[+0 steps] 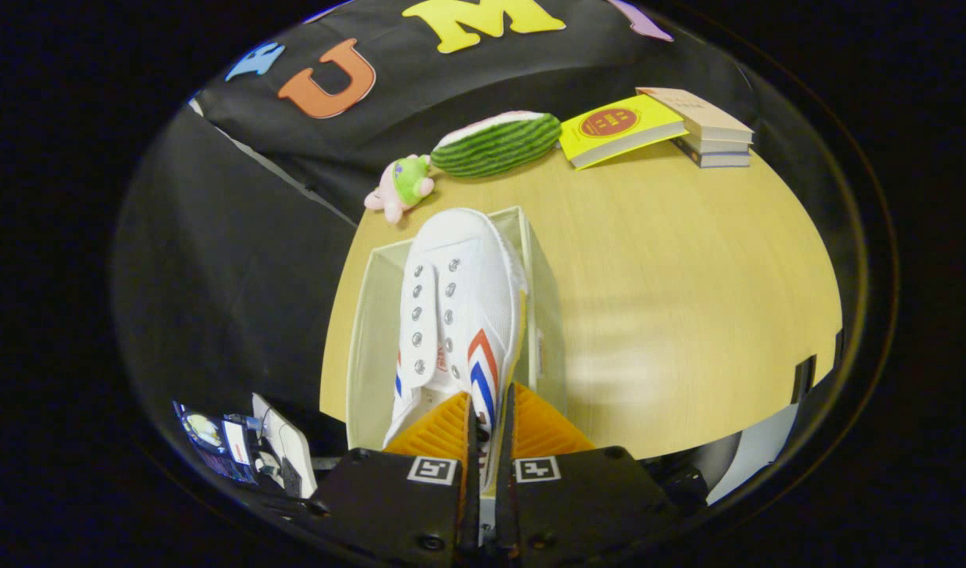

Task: Open the storage box then place both shoes into the box .Put the left shoe in first, then the right shoe, with the right side of both shoes facing outward in a uniform manner.

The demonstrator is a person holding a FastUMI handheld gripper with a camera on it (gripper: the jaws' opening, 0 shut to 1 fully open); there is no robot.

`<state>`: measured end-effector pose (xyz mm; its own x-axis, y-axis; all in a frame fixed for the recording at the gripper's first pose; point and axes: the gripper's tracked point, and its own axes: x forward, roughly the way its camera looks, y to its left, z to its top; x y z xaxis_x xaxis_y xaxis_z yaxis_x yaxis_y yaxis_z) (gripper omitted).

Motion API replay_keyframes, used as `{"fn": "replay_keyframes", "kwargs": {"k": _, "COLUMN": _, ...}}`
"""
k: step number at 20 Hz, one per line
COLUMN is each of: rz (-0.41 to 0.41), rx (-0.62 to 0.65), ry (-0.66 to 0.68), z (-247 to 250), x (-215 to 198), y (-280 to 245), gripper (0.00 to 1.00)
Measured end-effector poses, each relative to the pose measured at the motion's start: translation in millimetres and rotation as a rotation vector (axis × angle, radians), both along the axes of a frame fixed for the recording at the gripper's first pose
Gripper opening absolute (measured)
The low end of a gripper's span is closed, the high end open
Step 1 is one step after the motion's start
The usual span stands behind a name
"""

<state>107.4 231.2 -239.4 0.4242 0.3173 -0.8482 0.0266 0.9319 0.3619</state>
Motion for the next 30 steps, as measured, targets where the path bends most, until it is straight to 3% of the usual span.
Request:
{"fn": "replay_keyframes", "kwargs": {"k": 3, "rz": 0.035, "rx": -0.007, "ry": -0.017, "z": -2, "x": -1, "y": 5, "gripper": 0.22}}
{"fn": "replay_keyframes", "kwargs": {"k": 4, "rz": 0.04, "rx": -0.003, "ry": -0.031, "z": 0, "x": 1, "y": 7, "gripper": 0.32}}
{"fn": "replay_keyframes", "kwargs": {"k": 6, "rz": 0.054, "rx": 0.016, "ry": -0.064, "z": 5, "x": 6, "y": 12, "gripper": 0.42}}
{"fn": "replay_keyframes", "kwargs": {"k": 7, "rz": 0.054, "rx": 0.027, "ry": -0.084, "z": 13, "x": 9, "y": 12, "gripper": 0.4}}
{"fn": "replay_keyframes", "kwargs": {"k": 10, "rz": 0.059, "rx": 0.009, "ry": -0.156, "z": 27, "x": 18, "y": 6, "gripper": 0.5}}
{"fn": "replay_keyframes", "kwargs": {"k": 15, "rz": 0.026, "rx": -0.106, "ry": -0.379, "z": 54, "x": 40, "y": -24, "gripper": 0.53}}
{"fn": "replay_keyframes", "kwargs": {"k": 20, "rz": -0.037, "rx": -0.218, "ry": -0.659, "z": 111, "x": 42, "y": -57, "gripper": 0.54}}
{"fn": "replay_keyframes", "kwargs": {"k": 24, "rz": -0.05, "rx": -0.271, "ry": -0.849, "z": 147, "x": 26, "y": -69, "gripper": 0.93}}
{"fn": "replay_keyframes", "kwargs": {"k": 30, "rz": -0.169, "rx": -0.311, "ry": -1.112, "z": 205, "x": -6, "y": -112, "gripper": 1.0}}
